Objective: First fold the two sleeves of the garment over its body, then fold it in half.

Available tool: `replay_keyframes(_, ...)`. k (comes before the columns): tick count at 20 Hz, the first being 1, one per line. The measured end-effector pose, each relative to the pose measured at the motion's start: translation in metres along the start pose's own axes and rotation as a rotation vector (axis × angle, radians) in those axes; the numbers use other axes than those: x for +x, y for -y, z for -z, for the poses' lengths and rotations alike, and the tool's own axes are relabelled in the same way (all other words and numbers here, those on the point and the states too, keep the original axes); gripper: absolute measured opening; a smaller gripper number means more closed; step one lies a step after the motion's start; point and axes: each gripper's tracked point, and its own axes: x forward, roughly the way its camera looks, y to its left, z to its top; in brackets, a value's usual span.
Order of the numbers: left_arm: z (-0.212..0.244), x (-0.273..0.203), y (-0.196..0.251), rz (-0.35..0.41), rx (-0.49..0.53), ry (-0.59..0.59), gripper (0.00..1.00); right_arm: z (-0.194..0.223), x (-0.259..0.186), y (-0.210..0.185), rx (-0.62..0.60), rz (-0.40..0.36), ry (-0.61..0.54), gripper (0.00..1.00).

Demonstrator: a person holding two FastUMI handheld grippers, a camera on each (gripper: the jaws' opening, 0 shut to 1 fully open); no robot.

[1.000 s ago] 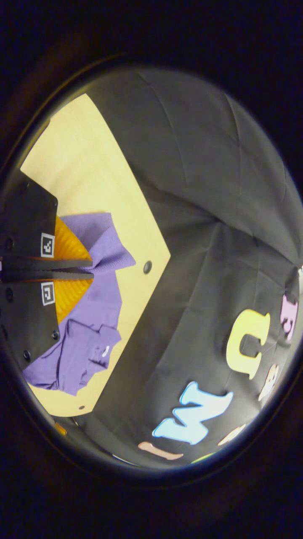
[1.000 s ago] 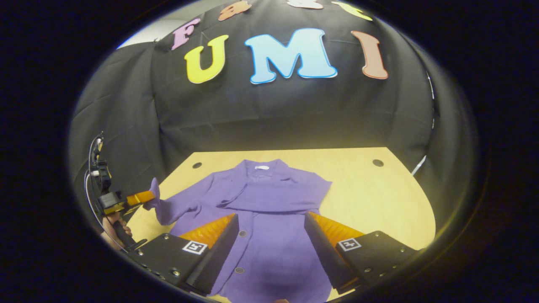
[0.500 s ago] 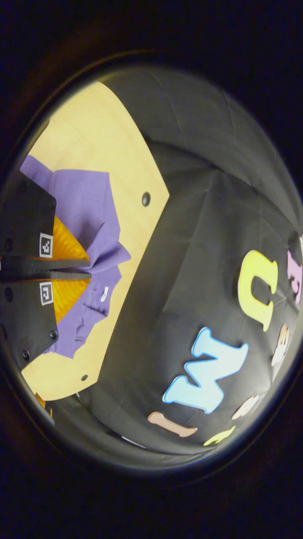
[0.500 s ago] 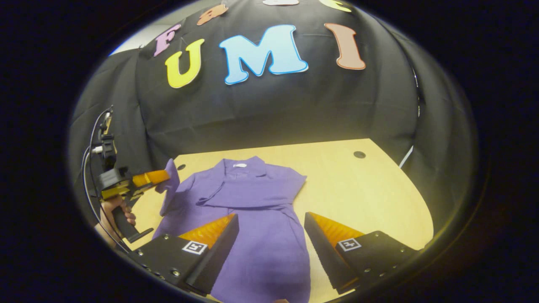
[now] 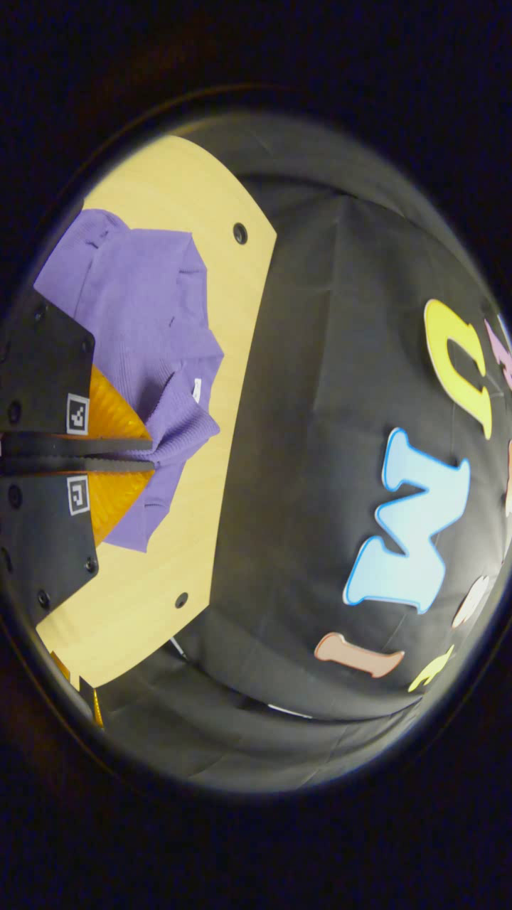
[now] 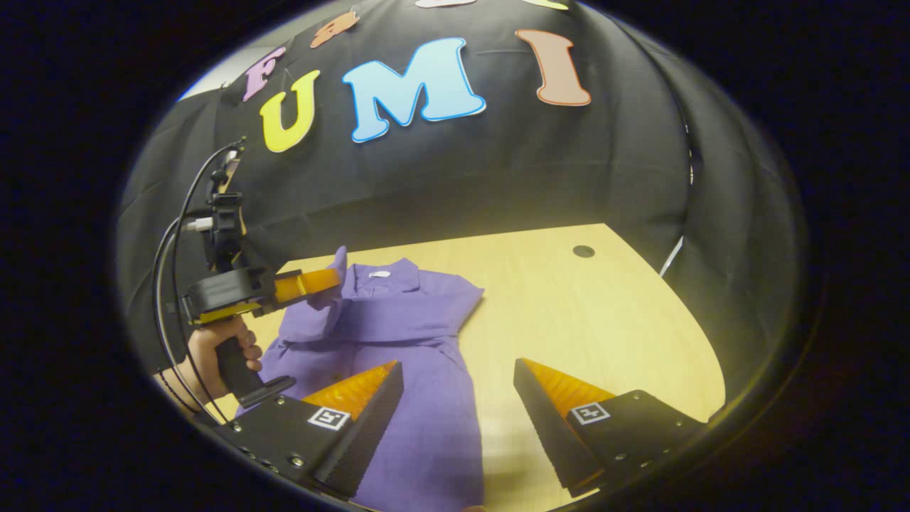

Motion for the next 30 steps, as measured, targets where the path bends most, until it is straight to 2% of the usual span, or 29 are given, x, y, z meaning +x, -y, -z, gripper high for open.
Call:
replay_keyframes(3,0.018,0.021,0.020,0.002,0.058,-0.035,0.06,0.008,-0.002,0.010,0.007,-0.009,-0.021,0.96)
replay_keyframes(6,0.033,0.031,0.024,-0.013,0.068,-0.077,0.07,0.010,-0.004,0.018,-0.002,-0.001,-0.021,0.96)
replay_keyframes(7,0.036,0.032,0.020,-0.030,0.072,-0.083,0.07,0.011,-0.005,0.022,-0.003,0.005,-0.021,0.92)
replay_keyframes(8,0.037,0.034,0.018,-0.029,0.075,-0.081,0.10,0.013,-0.007,0.025,0.001,0.012,-0.022,0.96)
replay_keyframes(11,0.038,0.028,0.022,0.008,0.106,-0.074,0.12,0.012,-0.009,0.026,0.024,0.030,-0.013,0.96)
replay_keyframes(12,0.038,0.026,0.026,0.037,0.109,-0.073,0.17,0.014,-0.009,0.025,0.026,0.036,-0.010,0.96)
replay_keyframes(14,0.035,0.015,0.028,0.057,0.117,-0.063,0.47,0.016,-0.013,0.020,0.024,0.040,-0.013,0.96)
replay_keyframes(15,0.034,0.007,0.027,0.065,0.115,-0.052,0.57,0.017,-0.015,0.016,0.019,0.038,-0.014,0.96)
replay_keyframes(16,0.032,-0.002,0.024,0.064,0.114,-0.041,0.72,0.019,-0.015,0.012,0.010,0.037,-0.016,0.92)
replay_keyframes(17,0.031,-0.011,0.018,0.062,0.114,-0.035,0.77,0.021,-0.019,0.007,0.000,0.041,-0.013,0.92)
replay_keyframes(18,0.031,-0.021,0.013,0.057,0.111,-0.031,0.85,0.023,-0.021,0.004,-0.007,0.047,-0.010,0.92)
replay_keyframes(19,0.033,-0.032,0.006,0.050,0.107,-0.032,0.85,0.028,-0.025,0.000,-0.007,0.053,-0.013,0.92)
replay_keyframes(20,0.035,-0.043,-0.003,0.038,0.104,-0.029,0.79,0.035,-0.026,-0.004,-0.007,0.059,-0.018,0.96)
replay_keyframes(21,0.037,-0.055,-0.011,0.033,0.103,-0.030,0.86,0.041,-0.029,-0.007,-0.008,0.066,-0.024,0.96)
replay_keyframes(22,0.041,-0.068,-0.021,0.021,0.107,-0.031,0.79,0.048,-0.032,-0.011,-0.014,0.073,-0.031,0.96)
replay_keyframes(25,0.056,-0.108,-0.051,-0.006,0.113,-0.038,0.99,0.071,-0.039,-0.017,-0.022,0.098,-0.062,0.96)
replay_keyframes(27,0.069,-0.139,-0.074,-0.024,0.105,-0.041,0.98,0.085,-0.044,-0.020,-0.011,0.116,-0.077,0.97)
replay_keyframes(28,0.076,-0.152,-0.086,-0.036,0.101,-0.048,0.98,0.092,-0.047,-0.021,-0.010,0.126,-0.085,0.92)
replay_keyframes(29,0.084,-0.166,-0.098,-0.046,0.096,-0.057,0.95,0.099,-0.050,-0.021,-0.013,0.140,-0.092,0.96)
replay_keyframes(30,0.093,-0.179,-0.110,-0.054,0.091,-0.064,0.95,0.106,-0.053,-0.020,-0.019,0.153,-0.098,0.96)
